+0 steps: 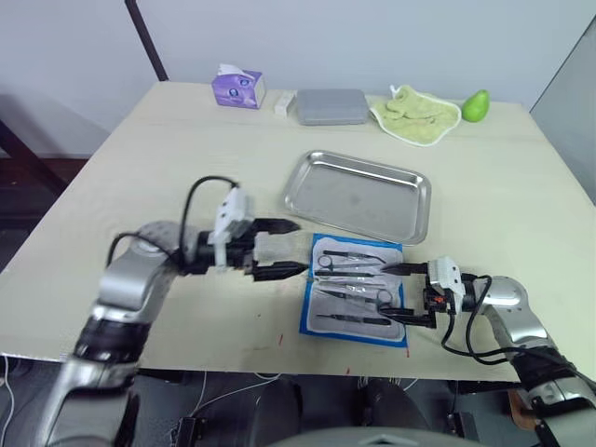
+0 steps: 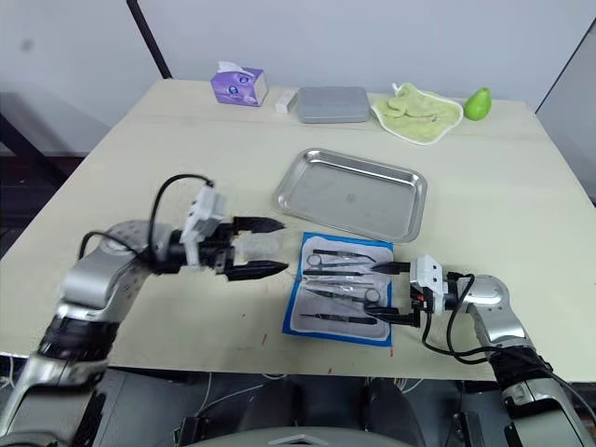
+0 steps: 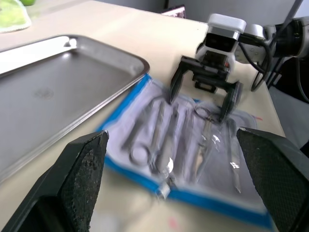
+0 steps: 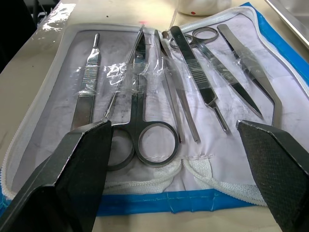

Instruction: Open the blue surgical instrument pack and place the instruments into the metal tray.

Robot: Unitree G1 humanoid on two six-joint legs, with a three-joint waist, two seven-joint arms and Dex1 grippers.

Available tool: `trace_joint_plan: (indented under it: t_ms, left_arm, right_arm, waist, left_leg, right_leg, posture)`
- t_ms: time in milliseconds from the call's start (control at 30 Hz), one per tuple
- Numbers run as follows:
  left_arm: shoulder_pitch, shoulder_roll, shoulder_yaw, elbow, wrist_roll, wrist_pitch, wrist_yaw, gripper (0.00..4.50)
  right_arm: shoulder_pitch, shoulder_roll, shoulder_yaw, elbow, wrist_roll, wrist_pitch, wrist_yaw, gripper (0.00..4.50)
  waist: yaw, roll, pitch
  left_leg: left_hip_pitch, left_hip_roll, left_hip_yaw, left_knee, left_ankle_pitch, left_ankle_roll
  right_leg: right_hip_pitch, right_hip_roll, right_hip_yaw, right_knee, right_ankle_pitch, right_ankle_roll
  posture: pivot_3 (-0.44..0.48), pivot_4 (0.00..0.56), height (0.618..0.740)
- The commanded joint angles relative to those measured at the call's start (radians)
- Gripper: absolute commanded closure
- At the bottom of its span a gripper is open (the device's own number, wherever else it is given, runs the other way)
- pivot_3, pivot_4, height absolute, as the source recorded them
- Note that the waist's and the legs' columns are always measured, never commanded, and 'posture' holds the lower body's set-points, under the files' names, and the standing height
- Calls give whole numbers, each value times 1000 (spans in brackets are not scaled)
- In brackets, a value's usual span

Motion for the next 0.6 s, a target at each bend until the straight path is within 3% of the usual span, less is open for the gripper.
trace_joint_plan:
  t_ms: [33, 100, 300, 433, 600]
  left_arm:
    - [-67, -24, -76, 87, 81, -53, -29, 762]
    - [-102, -47, -112, 142, 135, -115, -34, 1624]
    - [-165, -103, -182, 271, 243, -250, -62, 1624]
    - [-199, -142, -203, 321, 282, -272, -57, 3017]
    - [-246, -197, -241, 386, 370, -325, -16, 3017]
  right_arm:
    - [35, -9, 18, 51, -71, 52, -48, 0]
    - [37, -4, 14, 46, -67, 57, -61, 0]
    - [45, 2, 13, 25, -68, 66, -82, 0]
    - [59, 2, 12, 13, -70, 58, -92, 0]
    - [59, 0, 8, 11, -73, 52, -105, 0]
  waist:
    - [-3, 4, 0]
    - [-3, 4, 0]
    - [-1, 4, 0]
    - [-2, 4, 0]
    - [-1, 4, 0]
  left_leg:
    - [0, 0, 0, 0, 0, 0]
    - [0, 0, 0, 0, 0, 0]
    - [0, 0, 1, 0, 0, 0]
    - [0, 0, 1, 0, 0, 0]
    - [0, 0, 1, 0, 0, 0]
  right_leg:
    - [0, 0, 1, 0, 0, 0]
    - [-1, 1, 1, 0, 0, 0]
    - [-1, 1, 1, 0, 0, 0]
    - [-1, 1, 1, 0, 0, 0]
    - [-1, 1, 2, 0, 0, 0]
  posture:
    - [0, 150, 740]
    - [0, 150, 740]
    - [0, 150, 740]
    - [0, 150, 740]
    - [0, 150, 740]
